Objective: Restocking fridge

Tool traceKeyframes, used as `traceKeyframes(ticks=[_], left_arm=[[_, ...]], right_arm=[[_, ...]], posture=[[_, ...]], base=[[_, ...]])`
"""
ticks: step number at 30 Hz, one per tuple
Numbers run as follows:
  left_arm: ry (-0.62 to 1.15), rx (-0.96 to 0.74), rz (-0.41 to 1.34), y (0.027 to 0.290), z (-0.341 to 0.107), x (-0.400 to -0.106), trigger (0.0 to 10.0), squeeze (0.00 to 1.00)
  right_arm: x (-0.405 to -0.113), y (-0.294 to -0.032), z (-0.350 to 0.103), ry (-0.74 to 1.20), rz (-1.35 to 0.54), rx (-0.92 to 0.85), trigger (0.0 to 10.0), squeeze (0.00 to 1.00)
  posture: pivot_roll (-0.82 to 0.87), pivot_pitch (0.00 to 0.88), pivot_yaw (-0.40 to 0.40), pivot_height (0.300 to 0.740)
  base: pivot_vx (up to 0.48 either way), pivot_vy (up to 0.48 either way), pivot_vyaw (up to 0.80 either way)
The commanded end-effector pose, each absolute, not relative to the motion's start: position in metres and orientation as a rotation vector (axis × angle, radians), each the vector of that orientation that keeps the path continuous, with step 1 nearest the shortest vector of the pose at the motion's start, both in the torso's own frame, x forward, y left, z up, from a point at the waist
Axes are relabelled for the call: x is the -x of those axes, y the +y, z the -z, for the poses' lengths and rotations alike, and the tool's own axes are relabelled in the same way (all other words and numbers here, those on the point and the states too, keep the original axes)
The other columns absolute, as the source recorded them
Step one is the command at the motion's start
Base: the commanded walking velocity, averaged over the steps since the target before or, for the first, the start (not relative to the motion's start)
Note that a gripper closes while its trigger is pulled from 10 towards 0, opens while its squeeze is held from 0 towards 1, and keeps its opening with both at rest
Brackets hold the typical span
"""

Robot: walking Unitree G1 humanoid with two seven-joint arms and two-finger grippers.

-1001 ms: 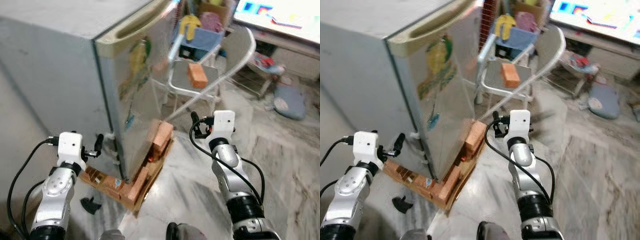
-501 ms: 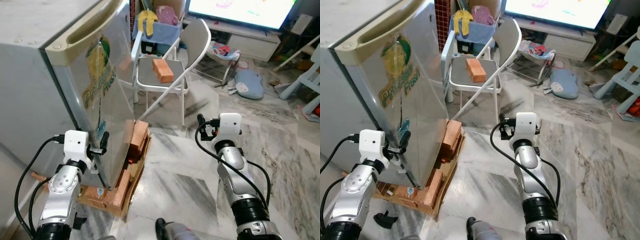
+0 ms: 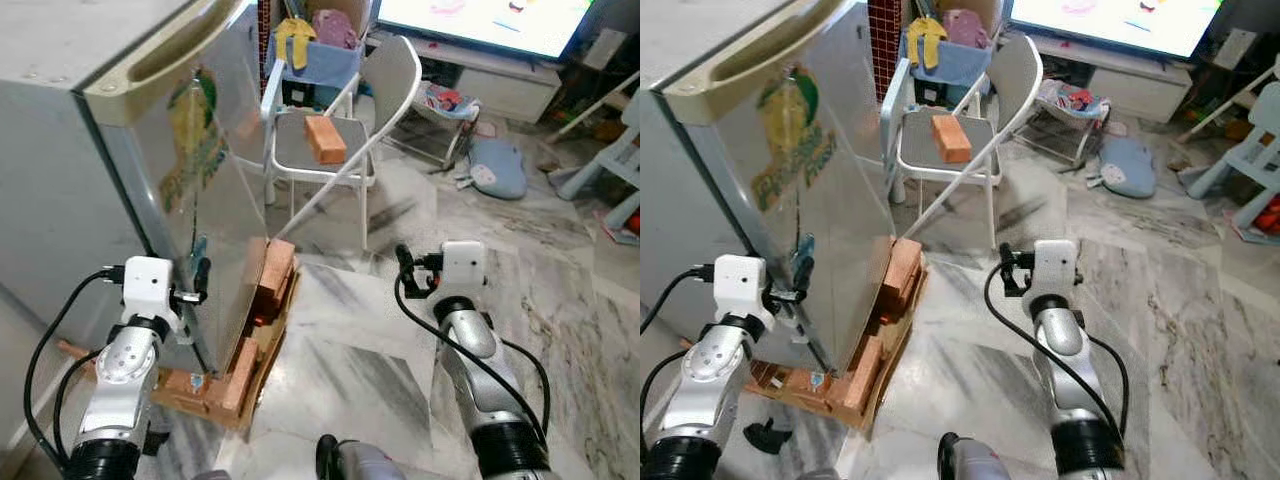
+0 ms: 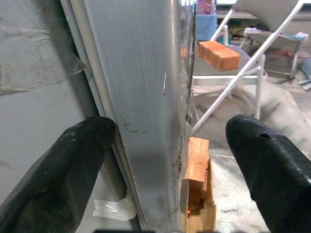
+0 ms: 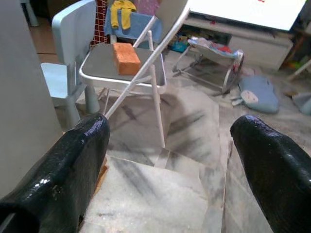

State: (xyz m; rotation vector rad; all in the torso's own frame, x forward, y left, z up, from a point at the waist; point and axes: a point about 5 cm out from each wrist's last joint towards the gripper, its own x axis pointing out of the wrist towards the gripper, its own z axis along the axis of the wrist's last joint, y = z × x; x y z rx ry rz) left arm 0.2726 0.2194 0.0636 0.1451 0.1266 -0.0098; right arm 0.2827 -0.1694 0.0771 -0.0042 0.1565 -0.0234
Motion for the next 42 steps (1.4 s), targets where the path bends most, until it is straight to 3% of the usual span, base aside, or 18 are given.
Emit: traceKeyframes(ticks=[1,10,15,19,24,26,29,33,42], left_arm=[[0.082,-0.179,-0.088,0.237,-0.077,-0.28,10.0,0.0],[0.049,-0.176,-0.161,0.251,-0.084,-0.284,10.0,0.0],[0.068,-0.146,-0.057,0.235,-0.081,-0.293,10.0,0.0],[0.109,-0.098,0.298,0.177,-0.076,-0.294,10.0,0.0],[0.091,-0.105,0.701,0.109,-0.077,-0.266,10.0,0.0],[0.087,-0.113,0.77,0.1,-0.076,-0.259,10.0,0.0],[0.102,-0.158,0.761,0.102,-0.069,-0.257,10.0,0.0],[0.106,-0.134,0.586,0.129,-0.071,-0.272,10.0,0.0],[0.112,-0.125,0.456,0.16,-0.074,-0.272,10.0,0.0]], right_arm=[[-0.279,-0.175,-0.086,0.154,0.029,-0.02,10.0,0.0],[-0.216,-0.189,-0.062,0.364,0.034,-0.008,10.0,0.0],[-0.223,-0.19,-0.062,0.39,0.055,-0.054,10.0,0.0],[-0.225,-0.183,-0.064,0.414,0.001,-0.046,10.0,0.0],[-0.224,-0.182,-0.064,0.433,-0.004,-0.063,10.0,0.0],[-0.225,-0.182,-0.065,0.436,-0.001,-0.067,10.0,0.0],[-0.225,-0.182,-0.065,0.438,0.005,-0.07,10.0,0.0],[-0.224,-0.186,-0.069,0.402,0.045,-0.052,10.0,0.0],[-0.226,-0.188,-0.074,0.36,0.102,-0.031,10.0,0.0]], posture=[[0.13,0.032,-0.072,0.74],[0.09,0.043,-0.062,0.74],[0.09,0.042,-0.061,0.74],[0.1,0.038,-0.068,0.74],[0.1,0.035,-0.07,0.74],[0.09,0.034,-0.067,0.74],[0.09,0.033,-0.064,0.74],[0.1,0.034,-0.062,0.74],[0.11,0.025,-0.069,0.74]], base=[[0.0,0.0,0.0],[0.0,0.0,0.0],[0.0,0.0,0.0],[0.0,0.0,0.0],[0.0,0.0,0.0],[0.0,0.0,0.0],[0.0,0.0,0.0],[0.0,0.0,0.0],[0.0,-0.185,0.0]])
